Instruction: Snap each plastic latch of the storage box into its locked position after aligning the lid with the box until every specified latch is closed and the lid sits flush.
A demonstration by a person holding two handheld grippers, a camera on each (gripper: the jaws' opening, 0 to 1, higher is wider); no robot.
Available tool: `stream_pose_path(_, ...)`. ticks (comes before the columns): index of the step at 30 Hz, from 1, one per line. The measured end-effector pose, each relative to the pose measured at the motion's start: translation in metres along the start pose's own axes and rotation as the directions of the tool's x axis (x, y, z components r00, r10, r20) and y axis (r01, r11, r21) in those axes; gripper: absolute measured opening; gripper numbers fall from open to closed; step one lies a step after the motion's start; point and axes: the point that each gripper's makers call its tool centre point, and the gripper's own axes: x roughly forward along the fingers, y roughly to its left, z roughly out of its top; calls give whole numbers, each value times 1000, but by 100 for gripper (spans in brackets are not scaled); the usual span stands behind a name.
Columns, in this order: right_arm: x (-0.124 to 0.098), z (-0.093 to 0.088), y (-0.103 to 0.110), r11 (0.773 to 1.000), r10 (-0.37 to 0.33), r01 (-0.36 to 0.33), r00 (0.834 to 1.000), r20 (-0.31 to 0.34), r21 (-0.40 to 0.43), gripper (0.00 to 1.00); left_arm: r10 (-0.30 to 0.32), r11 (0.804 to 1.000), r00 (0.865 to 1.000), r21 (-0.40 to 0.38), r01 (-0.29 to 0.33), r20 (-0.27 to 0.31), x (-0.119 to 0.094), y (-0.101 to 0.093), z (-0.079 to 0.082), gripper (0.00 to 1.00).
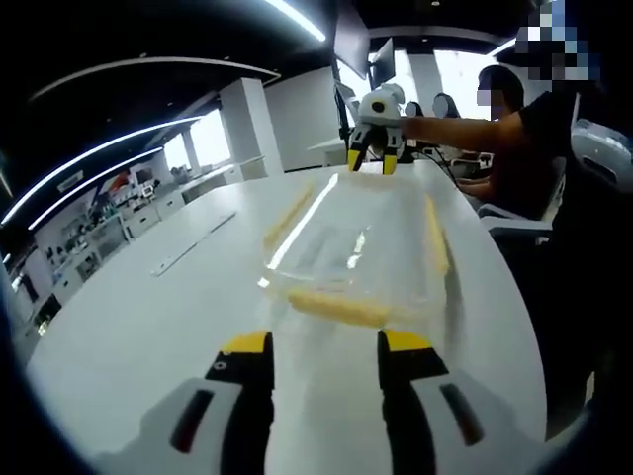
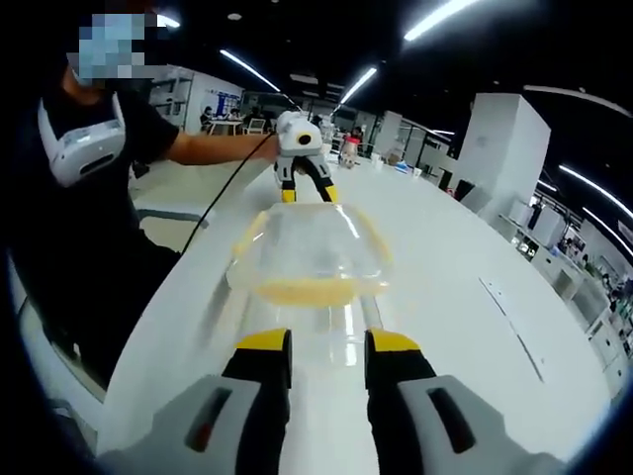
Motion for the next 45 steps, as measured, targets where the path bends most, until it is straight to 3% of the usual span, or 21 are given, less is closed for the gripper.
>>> stream_pose_path(8,2,4,10,999,52,-52,999,3,-11,38,-11,1000,1000,28,11,4,-1,-3,0,47)
stream_pose_path(13,8,8,16,996,89,-89,996,23,-3,44,-41,998,999,56,39,35,2,-6,5,51)
stream_pose_path(20,19,6,13,995,104,-104,995,-2,-9,45,-67,997,994,46,63,90,8,-5,4,53)
stream_pose_path(29,28,11,9,993,111,-113,993,48,26,46,-88,994,990,74,80,113,10,-7,6,54)
stream_pose_path(36,32,11,14,990,136,-139,989,62,41,42,-103,993,986,76,94,132,11,-10,8,37)
stream_pose_path(45,33,12,16,991,121,-124,990,67,46,42,-113,990,984,96,101,136,12,-13,12,36)
